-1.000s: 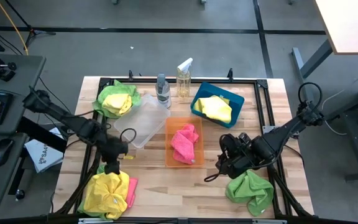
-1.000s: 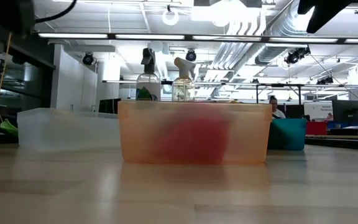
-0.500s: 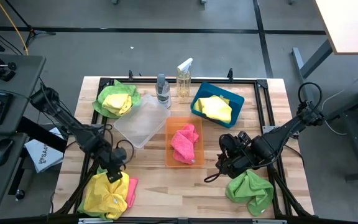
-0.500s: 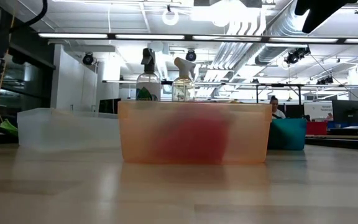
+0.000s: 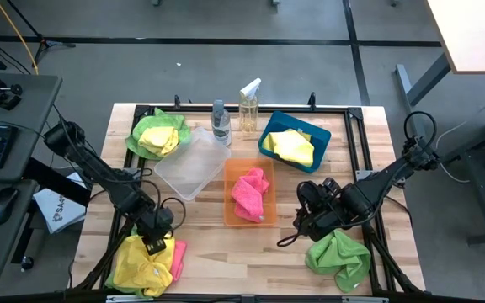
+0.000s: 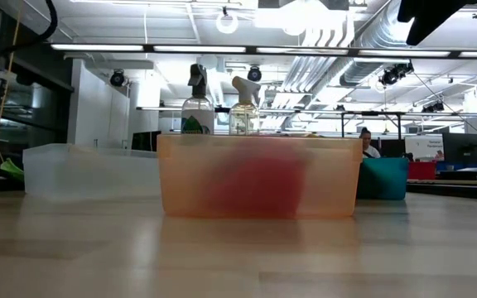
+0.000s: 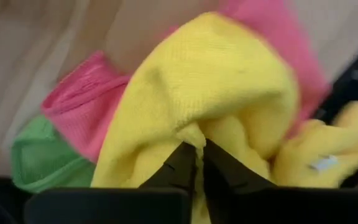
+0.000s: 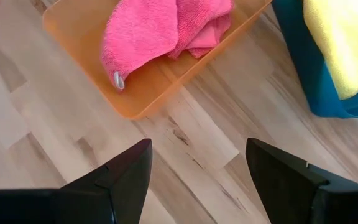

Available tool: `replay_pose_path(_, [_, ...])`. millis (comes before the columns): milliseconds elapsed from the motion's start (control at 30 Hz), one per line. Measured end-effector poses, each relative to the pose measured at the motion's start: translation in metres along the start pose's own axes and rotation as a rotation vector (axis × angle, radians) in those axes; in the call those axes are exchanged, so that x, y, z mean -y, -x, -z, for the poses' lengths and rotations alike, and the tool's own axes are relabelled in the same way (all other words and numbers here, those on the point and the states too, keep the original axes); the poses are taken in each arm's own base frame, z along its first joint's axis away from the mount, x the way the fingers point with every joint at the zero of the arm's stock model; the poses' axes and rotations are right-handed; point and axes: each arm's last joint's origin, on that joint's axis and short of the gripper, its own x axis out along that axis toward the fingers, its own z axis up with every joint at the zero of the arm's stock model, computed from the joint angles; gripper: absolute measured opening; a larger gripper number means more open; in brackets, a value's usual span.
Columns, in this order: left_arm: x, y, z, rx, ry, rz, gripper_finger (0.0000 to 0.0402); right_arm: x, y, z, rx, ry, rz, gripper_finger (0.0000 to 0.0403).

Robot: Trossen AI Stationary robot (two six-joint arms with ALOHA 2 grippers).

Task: Sort microfiber towel by color & place in baskets
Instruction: Put the bottom yellow towel into the blue bin

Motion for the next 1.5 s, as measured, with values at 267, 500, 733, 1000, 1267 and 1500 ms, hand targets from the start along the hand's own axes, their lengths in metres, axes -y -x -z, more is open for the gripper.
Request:
replay_pose_path(267, [0.040, 0.097, -0.016, 0.396, -0.192, 0.281, 0.0001, 0.016, 0.055, -0.009, 0.151, -0.059, -0.159, 0.0256])
replay_pose_path(500, [0.059, 0.201, -0.045, 0.959, -0.398, 0.292, 0.0001, 0.042, 0.091, -0.020, 0.404, -0.143, -0.196, 0.0256])
replay_pose_path(733, [0.071, 0.237, -0.116, 1.268, -0.576, 0.176, 0.0000, 0.055, 0.099, -0.023, 0.498, -0.168, -0.167, 0.0256])
replay_pose_path(1000, [0.061, 0.272, -0.222, 1.678, -0.661, 0.296, 0.0000, 0.060, 0.102, -0.026, 0.643, -0.192, -0.098, 0.0256])
replay_pose_path(1267, [0.040, 0.289, -0.304, 1.926, -0.642, 0.270, 0.0000, 0.061, 0.103, -0.027, 0.705, -0.199, -0.065, 0.0256])
replay_pose_path(1500, [0.022, 0.266, -0.358, 1.933, -0.627, 0.088, 0.0000, 0.062, 0.103, -0.027, 0.709, -0.199, -0.062, 0.0256])
